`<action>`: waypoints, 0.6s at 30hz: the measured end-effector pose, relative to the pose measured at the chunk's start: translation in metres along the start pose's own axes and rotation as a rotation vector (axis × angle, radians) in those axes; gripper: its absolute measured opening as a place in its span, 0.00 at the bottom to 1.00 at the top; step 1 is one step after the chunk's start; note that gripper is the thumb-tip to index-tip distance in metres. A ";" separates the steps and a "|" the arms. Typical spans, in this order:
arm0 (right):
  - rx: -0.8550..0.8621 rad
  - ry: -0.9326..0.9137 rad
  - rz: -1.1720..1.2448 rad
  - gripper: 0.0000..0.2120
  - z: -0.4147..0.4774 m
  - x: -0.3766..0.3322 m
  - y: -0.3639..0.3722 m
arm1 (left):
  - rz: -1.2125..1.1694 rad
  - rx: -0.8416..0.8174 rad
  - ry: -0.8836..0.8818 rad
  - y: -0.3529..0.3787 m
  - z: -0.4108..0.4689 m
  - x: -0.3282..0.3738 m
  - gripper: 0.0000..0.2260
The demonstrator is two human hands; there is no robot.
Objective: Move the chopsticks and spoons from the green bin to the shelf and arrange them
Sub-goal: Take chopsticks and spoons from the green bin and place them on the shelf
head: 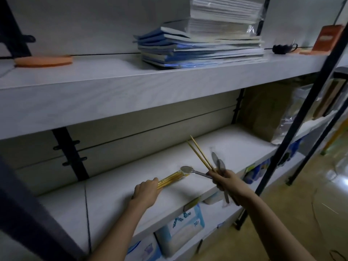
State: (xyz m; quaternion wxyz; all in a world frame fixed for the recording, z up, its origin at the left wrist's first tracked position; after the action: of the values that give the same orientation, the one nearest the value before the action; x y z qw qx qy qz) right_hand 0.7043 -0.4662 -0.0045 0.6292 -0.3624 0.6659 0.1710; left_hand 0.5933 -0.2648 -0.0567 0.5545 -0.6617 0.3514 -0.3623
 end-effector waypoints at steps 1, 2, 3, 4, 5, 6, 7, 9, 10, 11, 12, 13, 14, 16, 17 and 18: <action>-0.024 0.002 -0.001 0.10 0.008 0.001 0.001 | 0.008 -0.005 -0.016 0.003 0.006 -0.002 0.14; -0.045 0.003 -0.003 0.09 0.016 0.001 0.001 | 0.023 -0.010 -0.033 0.005 0.013 -0.004 0.14; -0.065 0.005 0.001 0.09 0.023 0.003 0.000 | 0.043 -0.015 -0.051 0.008 0.019 -0.006 0.14; -0.086 0.010 0.011 0.08 0.032 0.004 -0.001 | 0.061 -0.024 -0.068 0.010 0.024 -0.009 0.15; -0.107 0.018 0.021 0.08 0.039 0.006 -0.003 | 0.073 -0.036 -0.086 0.013 0.029 -0.011 0.15; -0.127 0.025 0.031 0.08 0.047 0.008 -0.004 | 0.074 -0.047 -0.104 0.016 0.034 -0.012 0.16; -0.148 0.031 0.039 0.08 0.054 0.009 -0.004 | 0.067 -0.056 -0.122 0.018 0.039 -0.014 0.17; -0.190 0.042 0.051 0.08 0.067 0.012 -0.006 | 0.039 -0.071 -0.156 0.020 0.049 -0.016 0.18; -0.211 0.048 0.048 0.08 0.073 0.014 -0.007 | 0.028 -0.078 -0.174 0.021 0.053 -0.016 0.19; -0.233 0.056 0.038 0.08 0.079 0.015 -0.008 | 0.024 -0.087 -0.190 0.022 0.057 -0.018 0.19; -0.257 0.063 0.028 0.09 0.085 0.016 -0.010 | 0.020 -0.100 -0.208 0.023 0.061 -0.019 0.20; -0.280 0.067 0.019 0.09 0.091 0.017 -0.012 | 0.018 -0.111 -0.226 0.025 0.064 -0.021 0.20; -0.302 0.068 0.011 0.10 0.097 0.017 -0.015 | 0.016 -0.124 -0.243 0.026 0.067 -0.023 0.21; -0.340 0.063 -0.011 0.09 0.108 0.017 -0.022 | 0.024 -0.147 -0.281 0.024 0.070 -0.026 0.23; -0.360 0.058 -0.021 0.09 0.114 0.017 -0.025 | 0.020 -0.135 -0.302 0.019 0.071 -0.025 0.25; -0.380 0.054 -0.026 0.08 0.119 0.018 -0.028 | -0.001 -0.091 -0.324 0.009 0.071 -0.024 0.26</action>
State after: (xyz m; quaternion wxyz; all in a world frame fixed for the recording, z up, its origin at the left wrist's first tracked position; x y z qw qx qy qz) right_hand 0.8096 -0.4081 -0.0329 0.5336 -0.4878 0.6334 0.2759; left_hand 0.6433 -0.2114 -0.0768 0.5730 -0.7362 0.2730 -0.2349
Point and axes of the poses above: each hand's wrist, its own z-axis towards the middle knuckle, its own y-axis out of the palm, x = y × z, the point moved 9 cm from there along z, towards the middle knuckle, and after that the axes turned 2 degrees about -y, right-handed, at the moved point
